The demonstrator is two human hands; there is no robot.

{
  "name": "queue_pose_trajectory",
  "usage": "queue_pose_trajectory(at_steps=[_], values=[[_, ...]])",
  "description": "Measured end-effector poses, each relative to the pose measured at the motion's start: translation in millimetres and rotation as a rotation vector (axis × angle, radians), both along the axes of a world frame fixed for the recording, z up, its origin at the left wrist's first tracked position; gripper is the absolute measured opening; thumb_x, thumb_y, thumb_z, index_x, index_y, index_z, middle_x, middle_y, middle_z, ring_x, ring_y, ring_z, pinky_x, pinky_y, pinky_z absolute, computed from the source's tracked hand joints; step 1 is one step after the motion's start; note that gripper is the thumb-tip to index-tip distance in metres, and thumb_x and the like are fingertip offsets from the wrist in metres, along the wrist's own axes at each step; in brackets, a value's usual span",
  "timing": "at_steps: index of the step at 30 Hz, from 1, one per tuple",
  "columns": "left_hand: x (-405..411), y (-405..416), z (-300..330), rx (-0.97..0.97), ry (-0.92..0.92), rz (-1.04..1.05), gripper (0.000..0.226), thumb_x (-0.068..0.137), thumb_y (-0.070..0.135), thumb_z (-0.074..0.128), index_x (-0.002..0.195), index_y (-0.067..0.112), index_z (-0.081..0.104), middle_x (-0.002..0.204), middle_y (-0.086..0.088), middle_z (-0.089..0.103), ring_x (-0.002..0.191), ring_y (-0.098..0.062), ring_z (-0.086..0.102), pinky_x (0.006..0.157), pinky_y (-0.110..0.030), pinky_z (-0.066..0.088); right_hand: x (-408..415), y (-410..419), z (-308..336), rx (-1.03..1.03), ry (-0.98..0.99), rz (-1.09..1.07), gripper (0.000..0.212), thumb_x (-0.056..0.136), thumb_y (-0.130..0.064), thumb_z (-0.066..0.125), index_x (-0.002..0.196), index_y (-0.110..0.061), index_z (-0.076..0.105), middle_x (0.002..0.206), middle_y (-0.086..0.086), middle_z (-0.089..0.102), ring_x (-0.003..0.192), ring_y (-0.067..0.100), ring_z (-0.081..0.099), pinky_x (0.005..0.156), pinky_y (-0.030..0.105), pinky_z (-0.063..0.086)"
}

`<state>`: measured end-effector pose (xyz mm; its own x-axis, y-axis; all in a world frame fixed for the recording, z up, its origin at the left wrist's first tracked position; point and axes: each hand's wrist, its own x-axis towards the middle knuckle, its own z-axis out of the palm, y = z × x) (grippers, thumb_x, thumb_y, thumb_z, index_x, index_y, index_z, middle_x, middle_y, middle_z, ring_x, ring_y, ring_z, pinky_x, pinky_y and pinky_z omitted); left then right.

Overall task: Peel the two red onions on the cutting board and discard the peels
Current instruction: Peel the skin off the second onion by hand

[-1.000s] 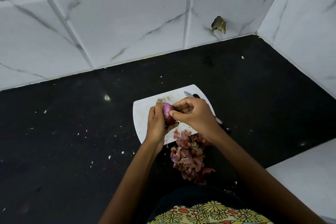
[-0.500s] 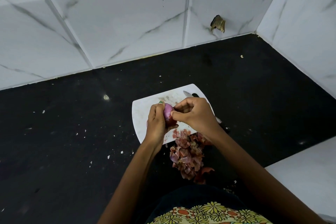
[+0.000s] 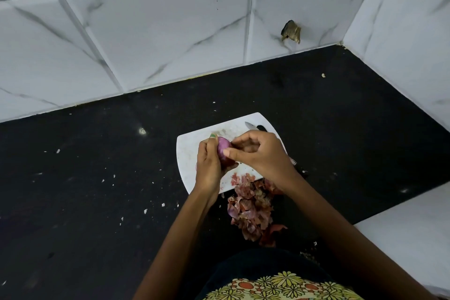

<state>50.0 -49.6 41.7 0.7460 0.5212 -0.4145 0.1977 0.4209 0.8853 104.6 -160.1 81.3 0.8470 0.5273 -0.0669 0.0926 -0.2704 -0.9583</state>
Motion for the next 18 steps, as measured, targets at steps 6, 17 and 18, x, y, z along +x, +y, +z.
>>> queue_pose_trajectory(at_steps=[6,17,18], values=[[0,-7,7,0.067,-0.040,0.105,0.031,0.102,0.038,0.040,0.111,0.010,0.048,0.098,-0.005,0.061,0.083,-0.015,0.067,0.073,-0.033,0.057,-11,9,-11,0.058,-0.145,-0.107,0.020,0.080,-0.011,0.075,0.099,-0.007,0.072,0.091,-0.001,0.073,0.087,0.006,0.069,0.082,0.022,0.055],[0,-11,8,0.021,-0.040,0.144,0.030,0.101,0.038,0.042,0.115,0.012,0.048,0.104,-0.005,0.057,0.091,-0.016,0.063,0.067,-0.028,0.055,-15,15,-25,-0.003,-0.288,-0.193,0.008,0.092,-0.014,0.061,0.094,-0.010,0.067,0.087,-0.008,0.064,0.086,0.006,0.062,0.076,0.019,0.051],[0,-11,9,0.014,-0.038,0.142,0.031,0.101,0.037,0.042,0.116,0.011,0.048,0.107,-0.006,0.056,0.094,-0.018,0.063,0.067,-0.028,0.055,-14,15,-25,-0.016,-0.301,-0.187,0.008,0.093,-0.013,0.059,0.095,-0.010,0.066,0.089,-0.006,0.064,0.086,0.008,0.061,0.076,0.019,0.050]])
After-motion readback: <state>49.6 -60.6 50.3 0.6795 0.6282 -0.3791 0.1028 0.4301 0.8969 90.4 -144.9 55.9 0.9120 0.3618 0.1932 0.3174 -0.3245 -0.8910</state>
